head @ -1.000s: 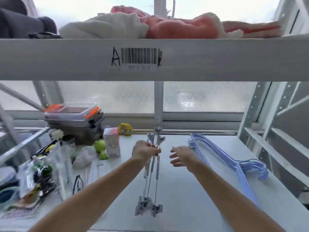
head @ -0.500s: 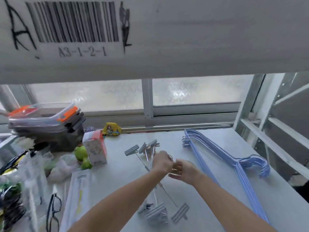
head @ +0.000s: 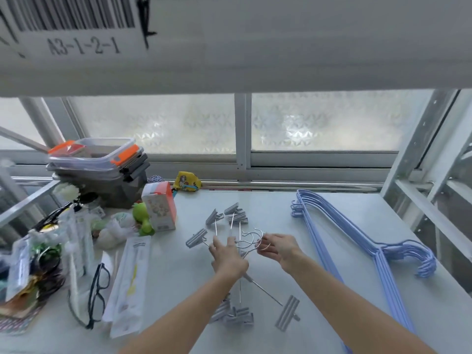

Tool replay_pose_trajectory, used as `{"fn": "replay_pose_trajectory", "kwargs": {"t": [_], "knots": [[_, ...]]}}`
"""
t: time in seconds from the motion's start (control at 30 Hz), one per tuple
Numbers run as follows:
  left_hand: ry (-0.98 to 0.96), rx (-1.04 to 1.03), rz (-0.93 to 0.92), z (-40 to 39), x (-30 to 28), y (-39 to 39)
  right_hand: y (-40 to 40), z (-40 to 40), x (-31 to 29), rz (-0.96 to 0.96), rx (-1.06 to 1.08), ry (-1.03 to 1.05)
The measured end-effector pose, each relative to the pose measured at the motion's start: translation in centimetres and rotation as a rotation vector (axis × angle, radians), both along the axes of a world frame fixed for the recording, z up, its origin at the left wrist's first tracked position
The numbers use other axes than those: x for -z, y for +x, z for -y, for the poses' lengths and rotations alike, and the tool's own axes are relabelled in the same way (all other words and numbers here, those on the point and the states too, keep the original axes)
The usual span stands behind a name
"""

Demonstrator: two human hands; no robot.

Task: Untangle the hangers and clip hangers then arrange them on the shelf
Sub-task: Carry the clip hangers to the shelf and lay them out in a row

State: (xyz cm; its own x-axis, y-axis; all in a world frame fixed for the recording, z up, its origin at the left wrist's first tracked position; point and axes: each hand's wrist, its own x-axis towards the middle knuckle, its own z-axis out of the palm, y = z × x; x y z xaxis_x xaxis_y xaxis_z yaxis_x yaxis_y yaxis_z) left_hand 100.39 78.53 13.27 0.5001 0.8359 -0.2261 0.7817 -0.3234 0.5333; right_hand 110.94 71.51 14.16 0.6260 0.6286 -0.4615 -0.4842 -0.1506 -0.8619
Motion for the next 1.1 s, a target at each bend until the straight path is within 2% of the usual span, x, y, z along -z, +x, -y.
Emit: {"fn": "replay_pose_trajectory", "kwargs": {"t": [0.17, 0.33, 0.4, 0.6, 0.73, 0.87, 1.03, 1.1], "knots": [[0.012, 0.055, 0.206, -1.3, -0.2, -0.2, 0.1, 0.1, -0.1, 0.168, 0.084, -0.091], [0.145, 0.045, 0.189, -1.6, 0.6, -0.9, 0.2, 0.4, -0.5, 0.176, 0.064, -0.100], [0.189, 0.101, 0.204, -1.6, 0.9, -1.3, 0.2, 0.6, -0.5, 0.184, 0.082, -0.103], [0.086, 0.109, 0.348, -3.7, -1.5, -2.1, 0.7, 1.1, -1.1, 0.191, 0.084, -0.128], [0.128, 0.213, 0.420, -5.6, -4.5, -2.7, 1.0, 1.3, -1.1, 0.204, 0.077, -0.152], [0.129, 0.261, 0.315, -8.4, -4.3, -4.2, 1.6, 1.5, -1.1, 0.219, 0.063, -0.193], [0.116, 0.117, 0.206, -8.1, 0.1, -5.2, 1.9, 1.8, -1.0, 0.212, 0.101, -0.221], [0.141, 0.127, 0.173, -8.0, 1.4, -5.2, 2.0, 2.1, -1.0, 0.209, 0.140, -0.223]]}}
